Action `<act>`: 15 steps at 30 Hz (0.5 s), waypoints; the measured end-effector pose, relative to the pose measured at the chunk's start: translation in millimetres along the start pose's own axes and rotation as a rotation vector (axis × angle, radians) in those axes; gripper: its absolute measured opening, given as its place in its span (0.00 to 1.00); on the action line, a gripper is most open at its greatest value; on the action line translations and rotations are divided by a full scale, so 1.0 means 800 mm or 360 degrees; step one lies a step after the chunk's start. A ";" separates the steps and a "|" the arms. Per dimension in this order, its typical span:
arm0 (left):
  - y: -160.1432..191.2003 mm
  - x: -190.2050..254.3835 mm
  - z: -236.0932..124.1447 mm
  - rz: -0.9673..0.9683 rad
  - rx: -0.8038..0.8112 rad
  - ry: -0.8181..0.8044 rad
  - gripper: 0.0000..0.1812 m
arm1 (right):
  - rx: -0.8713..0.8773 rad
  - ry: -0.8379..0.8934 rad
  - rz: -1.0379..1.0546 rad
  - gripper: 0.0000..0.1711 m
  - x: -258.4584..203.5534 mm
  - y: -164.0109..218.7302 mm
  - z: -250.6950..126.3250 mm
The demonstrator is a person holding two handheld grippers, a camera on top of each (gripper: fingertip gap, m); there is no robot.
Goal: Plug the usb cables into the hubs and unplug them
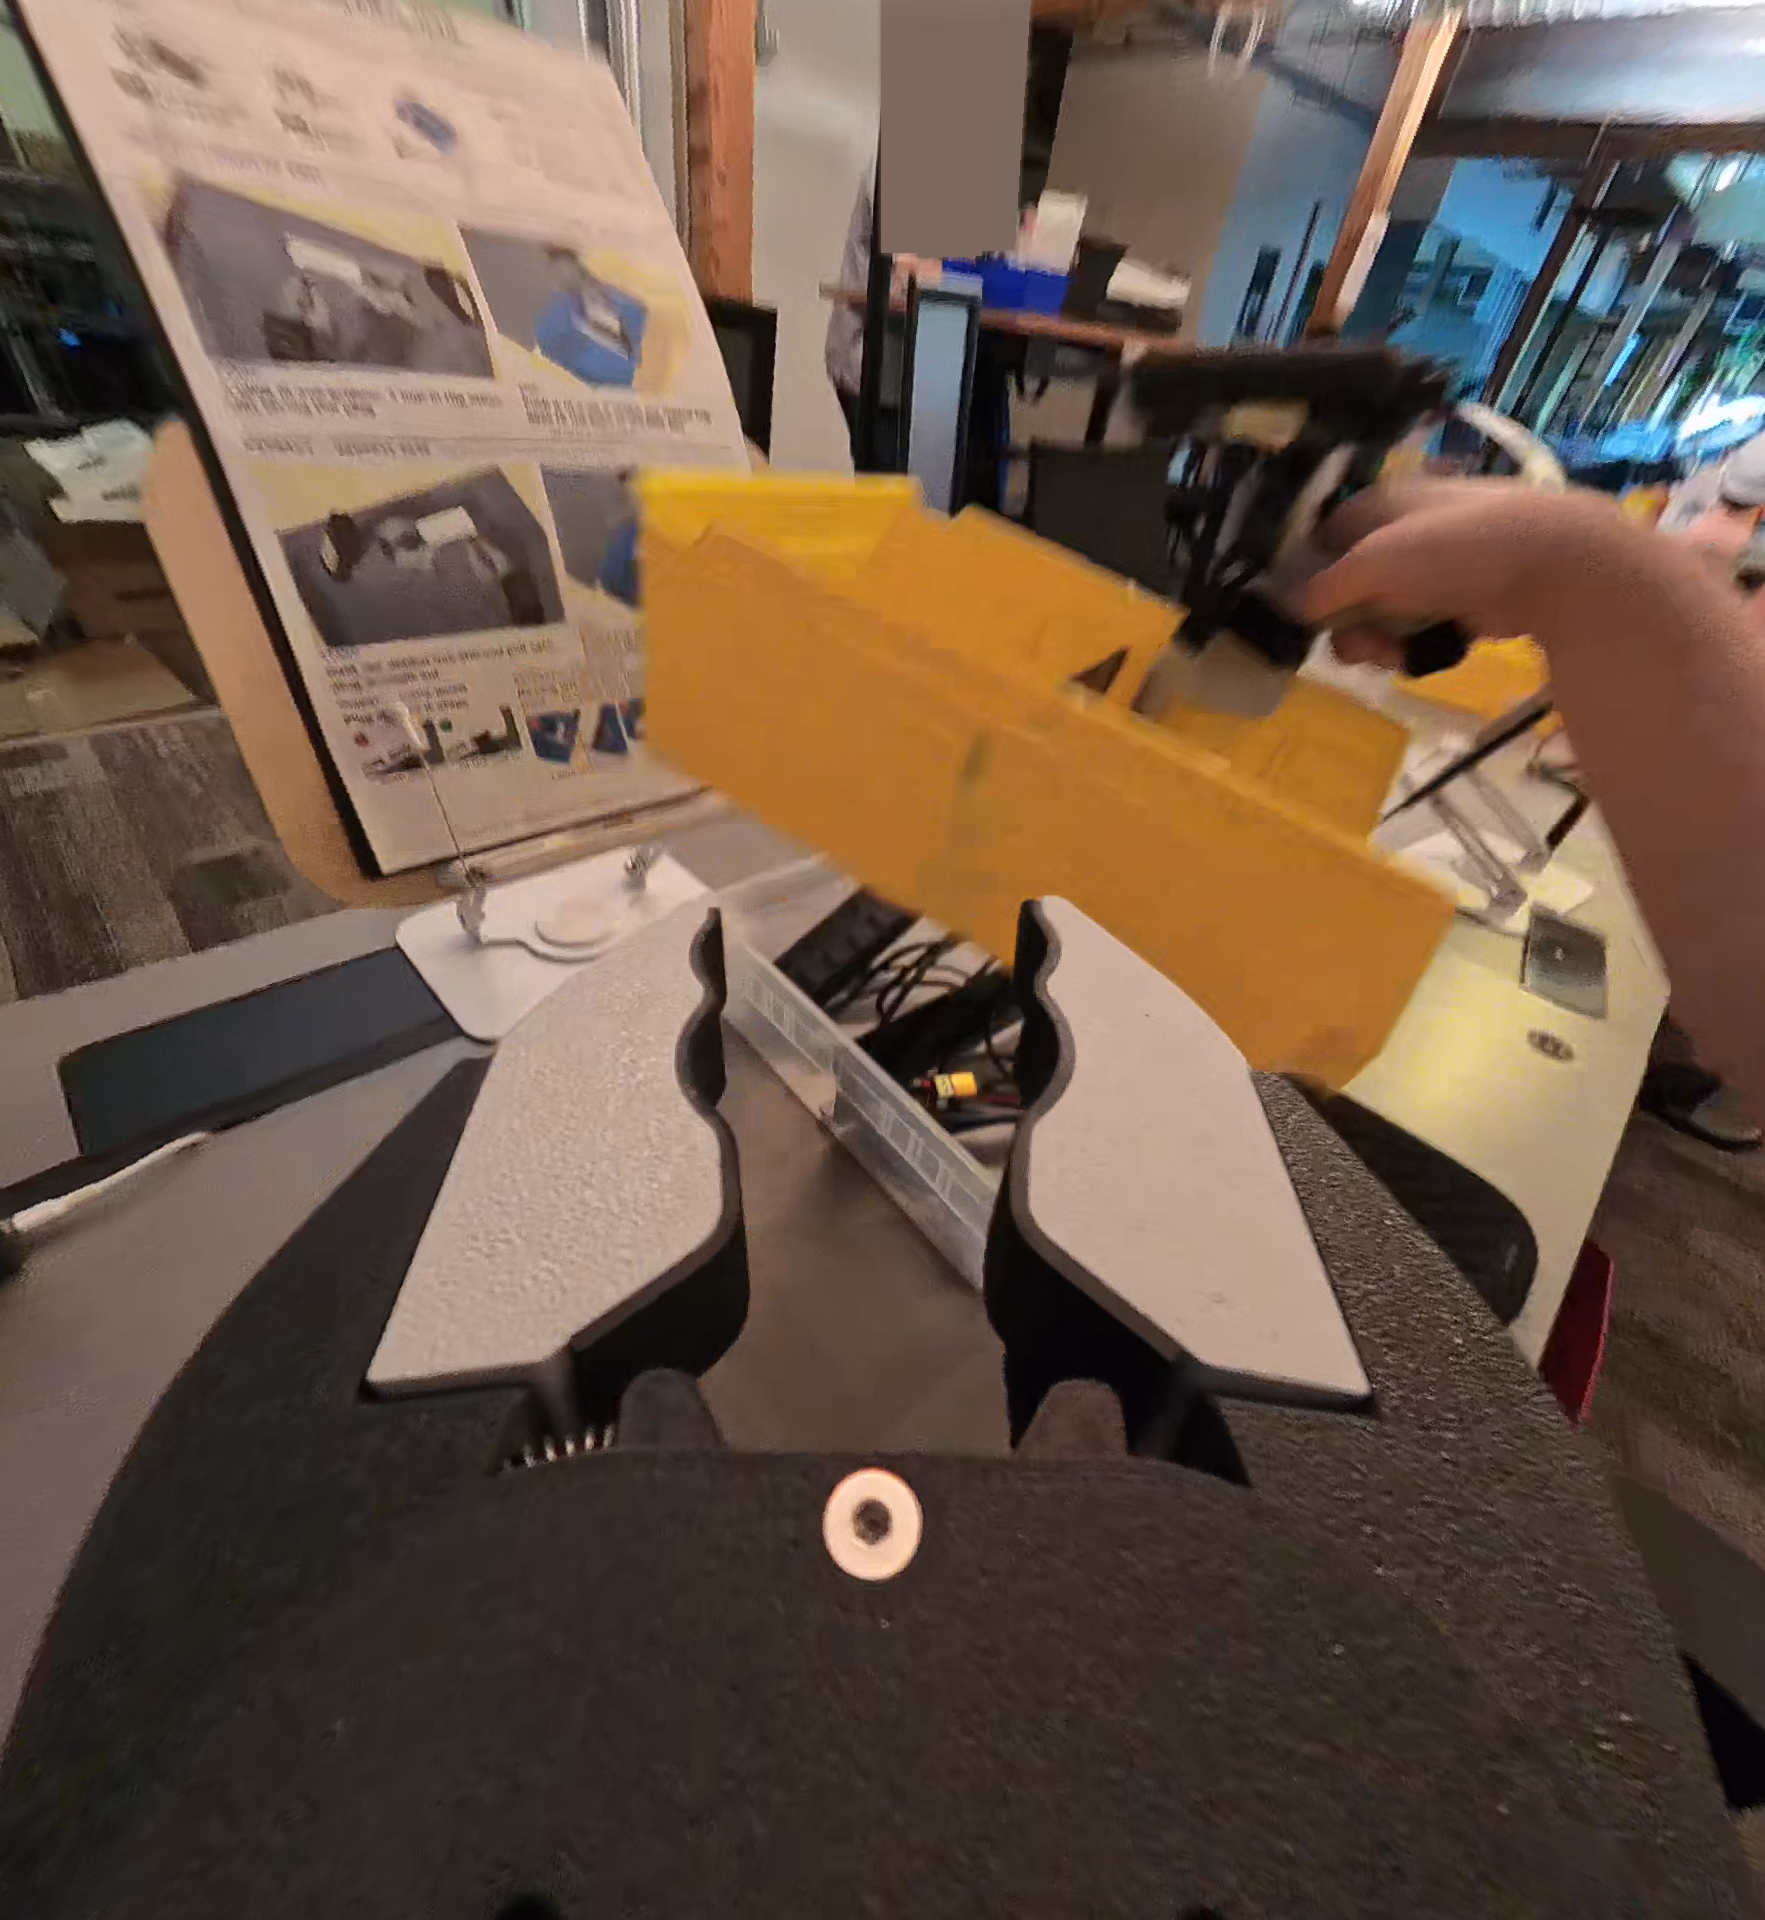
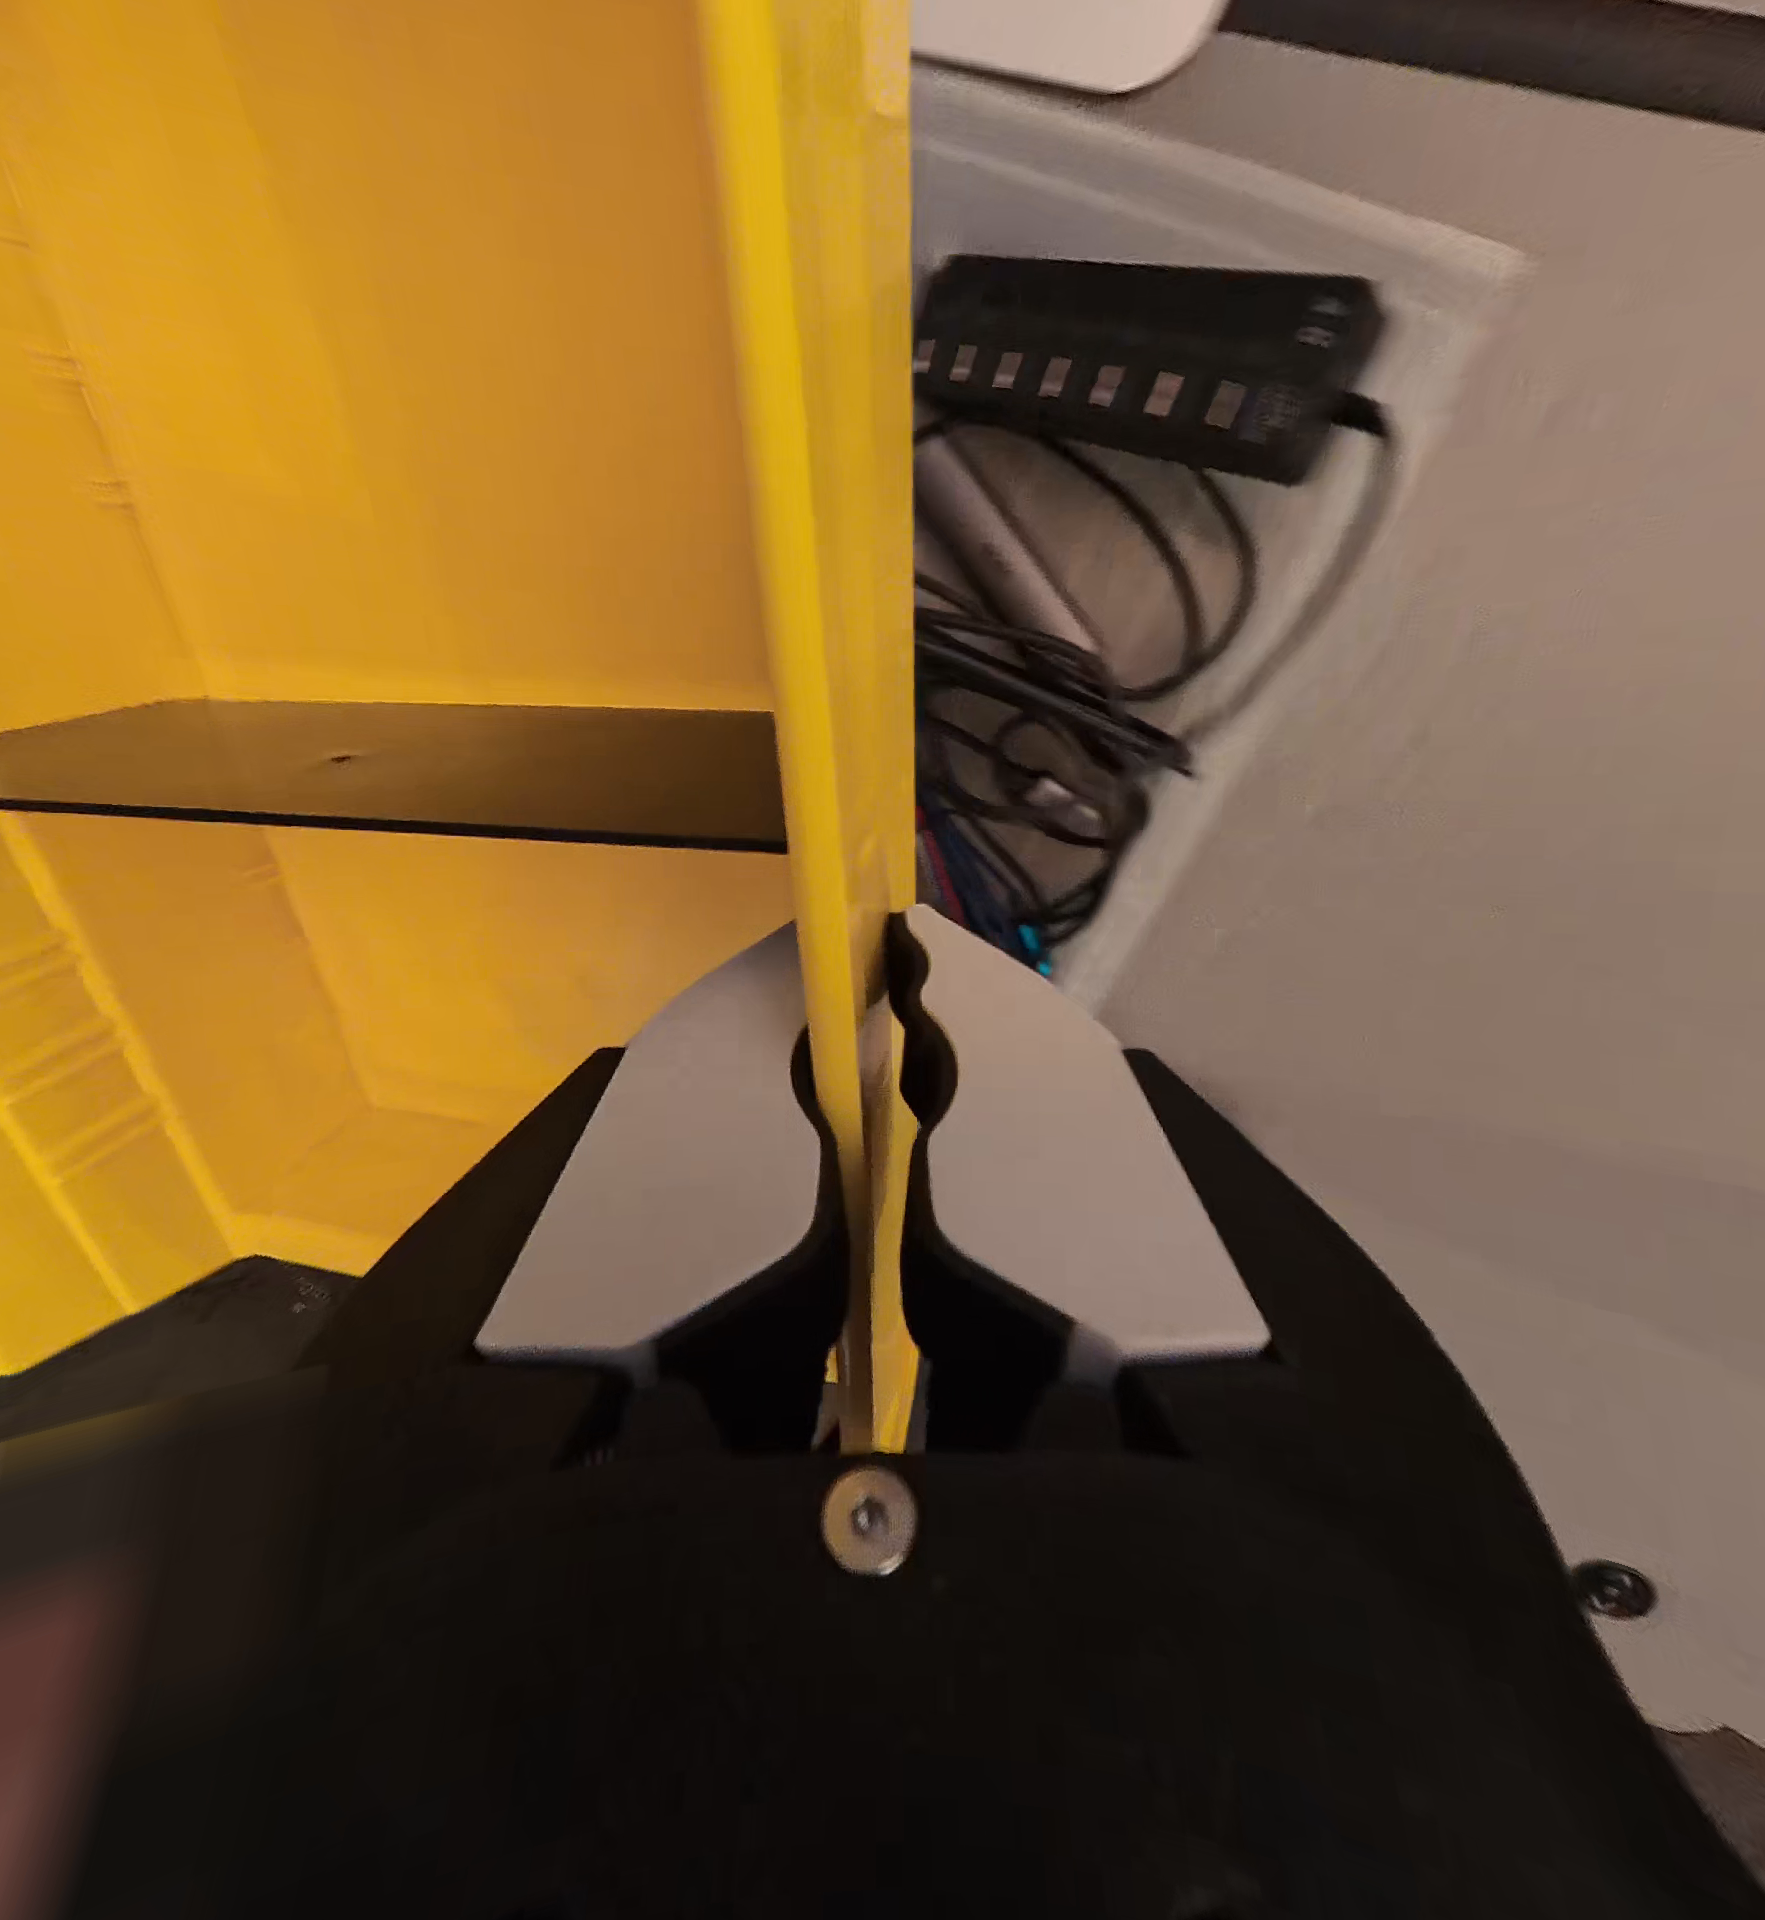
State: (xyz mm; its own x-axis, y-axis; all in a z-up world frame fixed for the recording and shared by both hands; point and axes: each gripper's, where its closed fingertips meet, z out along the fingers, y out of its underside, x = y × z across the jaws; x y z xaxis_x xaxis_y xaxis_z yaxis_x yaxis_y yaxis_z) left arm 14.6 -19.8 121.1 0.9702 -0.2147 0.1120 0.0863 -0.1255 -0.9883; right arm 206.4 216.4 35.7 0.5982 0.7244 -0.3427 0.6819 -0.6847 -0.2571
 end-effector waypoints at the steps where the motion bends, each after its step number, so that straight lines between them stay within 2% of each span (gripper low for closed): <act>1: 0.010 -0.002 0.017 -0.0001 -0.0076 0.0008 0.29 | 0.0050 -0.0019 0.0052 0.03 0.026 0.010 -0.015; 5: 0.058 -0.009 0.097 -0.0032 -0.0395 0.0075 0.24 | 0.0278 -0.0083 0.0167 0.03 0.122 0.046 -0.053; 7: 0.082 -0.010 0.145 -0.0107 -0.0475 0.0152 0.18 | 0.0409 -0.0042 0.0230 0.03 0.167 0.065 -0.068; 9: 0.118 0.000 0.185 -0.0240 -0.0627 0.0313 0.18 | 0.0536 0.0066 0.0330 0.04 0.213 0.085 -0.077; 12: 0.165 -0.001 0.218 -0.0342 -0.0828 0.0350 0.19 | 0.0639 0.0214 0.0454 0.04 0.270 0.116 -0.071; 15: 0.206 -0.021 0.230 -0.0287 -0.1023 0.0180 0.23 | 0.0641 0.0223 0.0531 0.04 0.313 0.137 -0.043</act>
State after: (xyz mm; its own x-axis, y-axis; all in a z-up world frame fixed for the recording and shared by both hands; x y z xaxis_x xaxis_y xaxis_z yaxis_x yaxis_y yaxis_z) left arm 54.1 141.6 -62.7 0.9207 -0.2319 0.3138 0.0588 -0.7126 -0.6991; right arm 445.3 325.7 -47.5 0.8238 0.4473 -0.3482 0.2465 -0.8358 -0.4905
